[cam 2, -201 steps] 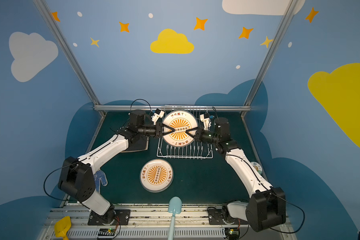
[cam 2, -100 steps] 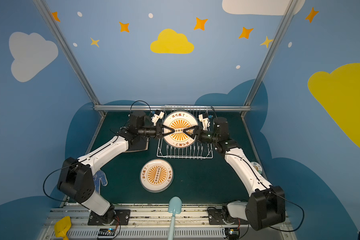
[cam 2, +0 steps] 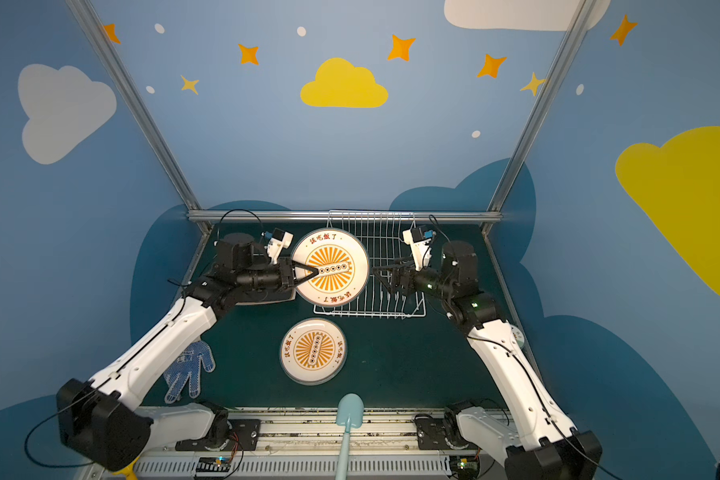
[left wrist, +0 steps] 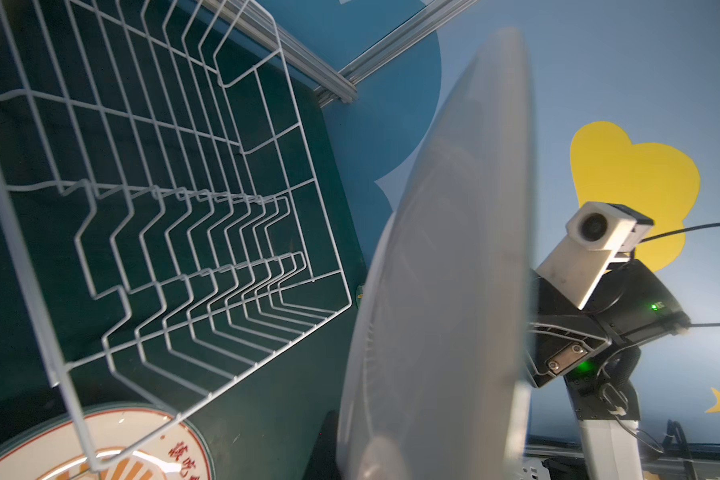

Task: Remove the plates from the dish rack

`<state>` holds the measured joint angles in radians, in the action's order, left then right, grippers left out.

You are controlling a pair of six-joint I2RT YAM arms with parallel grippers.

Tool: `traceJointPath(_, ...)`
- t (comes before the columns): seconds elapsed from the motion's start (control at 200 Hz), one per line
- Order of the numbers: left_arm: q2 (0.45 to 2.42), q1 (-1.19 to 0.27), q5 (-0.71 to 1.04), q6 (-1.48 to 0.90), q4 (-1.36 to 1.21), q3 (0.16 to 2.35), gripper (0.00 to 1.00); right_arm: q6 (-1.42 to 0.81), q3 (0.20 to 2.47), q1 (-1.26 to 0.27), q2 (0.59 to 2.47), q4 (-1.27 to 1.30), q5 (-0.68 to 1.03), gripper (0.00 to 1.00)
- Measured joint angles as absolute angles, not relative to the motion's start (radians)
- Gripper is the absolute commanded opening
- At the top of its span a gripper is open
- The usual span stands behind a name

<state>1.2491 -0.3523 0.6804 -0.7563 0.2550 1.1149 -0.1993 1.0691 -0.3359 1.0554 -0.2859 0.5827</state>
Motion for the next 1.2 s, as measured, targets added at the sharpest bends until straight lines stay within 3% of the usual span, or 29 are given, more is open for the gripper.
traceJointPath(0.32,0.968,-0.343,0.552,-0.672,0.617,0.99,0.03,0.061,1.036,-0.379,0.988,-0.432,0.564,0.9)
traceJointPath(0.551,0.806,-0.336,0.525,-0.654,0.722,0.829,0.03,0.227,1.028,-0.461,0.976,-0.53,0.56,0.9)
traceJointPath(0.861,0.749,-0.336,0.521,-0.668,0.721,0.619,0.03,0.35,1.024,-0.553,0.966,-0.575,0.506,0.9)
traceJointPath(1.196,0.824,-0.336,0.524,-0.73,0.531,0.467,0.07,0.363,1.019,-0.599,0.989,-0.576,0.446,0.9)
